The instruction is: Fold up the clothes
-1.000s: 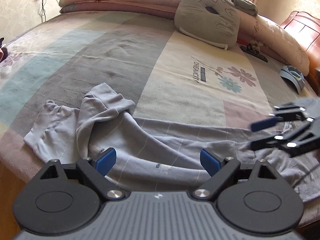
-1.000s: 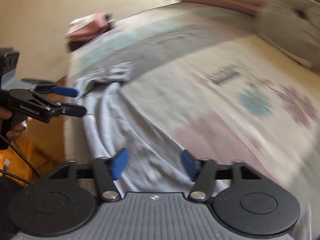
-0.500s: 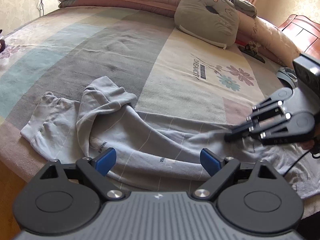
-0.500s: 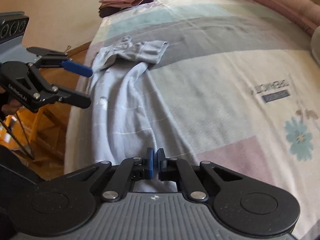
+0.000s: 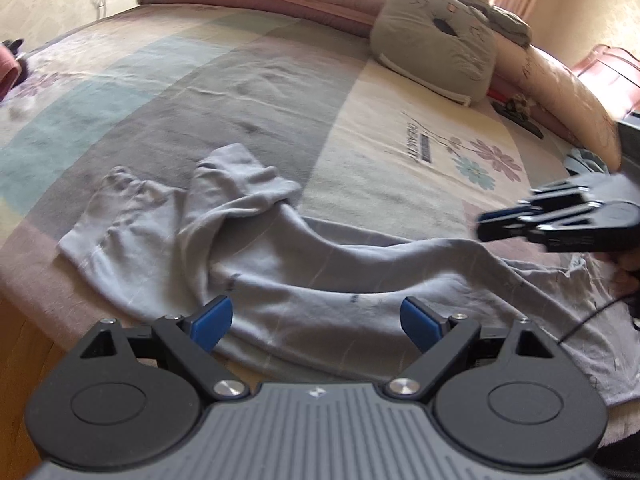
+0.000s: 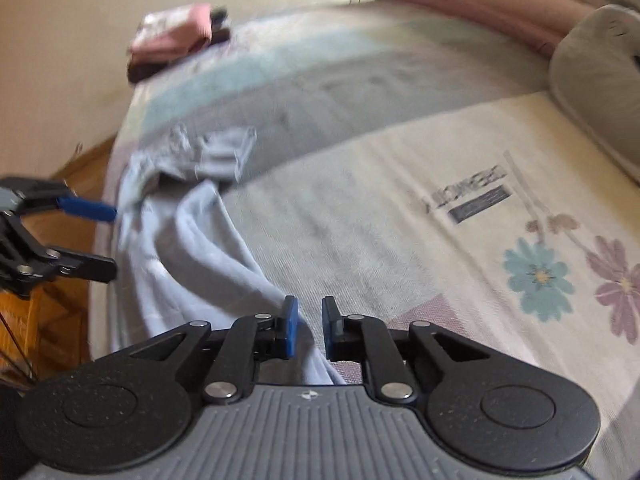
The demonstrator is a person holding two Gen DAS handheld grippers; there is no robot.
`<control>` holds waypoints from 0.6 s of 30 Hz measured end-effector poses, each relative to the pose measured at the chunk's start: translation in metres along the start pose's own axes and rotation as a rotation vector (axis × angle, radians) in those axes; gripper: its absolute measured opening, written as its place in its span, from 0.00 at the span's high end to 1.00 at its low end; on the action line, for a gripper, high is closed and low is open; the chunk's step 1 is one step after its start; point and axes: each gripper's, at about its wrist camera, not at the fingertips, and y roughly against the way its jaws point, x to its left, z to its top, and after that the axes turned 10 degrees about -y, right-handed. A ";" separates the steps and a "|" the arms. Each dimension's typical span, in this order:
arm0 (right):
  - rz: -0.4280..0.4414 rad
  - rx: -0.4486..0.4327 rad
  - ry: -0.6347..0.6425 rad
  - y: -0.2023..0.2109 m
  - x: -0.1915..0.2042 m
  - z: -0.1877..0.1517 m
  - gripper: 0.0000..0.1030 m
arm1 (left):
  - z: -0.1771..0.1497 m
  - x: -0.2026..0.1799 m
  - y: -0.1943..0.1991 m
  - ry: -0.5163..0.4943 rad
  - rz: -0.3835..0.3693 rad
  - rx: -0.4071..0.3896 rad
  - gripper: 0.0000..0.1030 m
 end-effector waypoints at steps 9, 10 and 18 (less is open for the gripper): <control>0.239 0.130 0.149 0.018 0.060 -0.045 0.85 | -0.005 0.020 0.000 0.083 0.041 0.008 0.12; 0.239 0.140 0.172 0.011 0.068 -0.049 0.85 | -0.004 0.022 0.000 0.094 0.042 0.004 0.12; 0.191 0.128 0.231 -0.033 0.091 -0.055 0.84 | -0.002 0.021 0.005 0.082 0.042 -0.014 0.12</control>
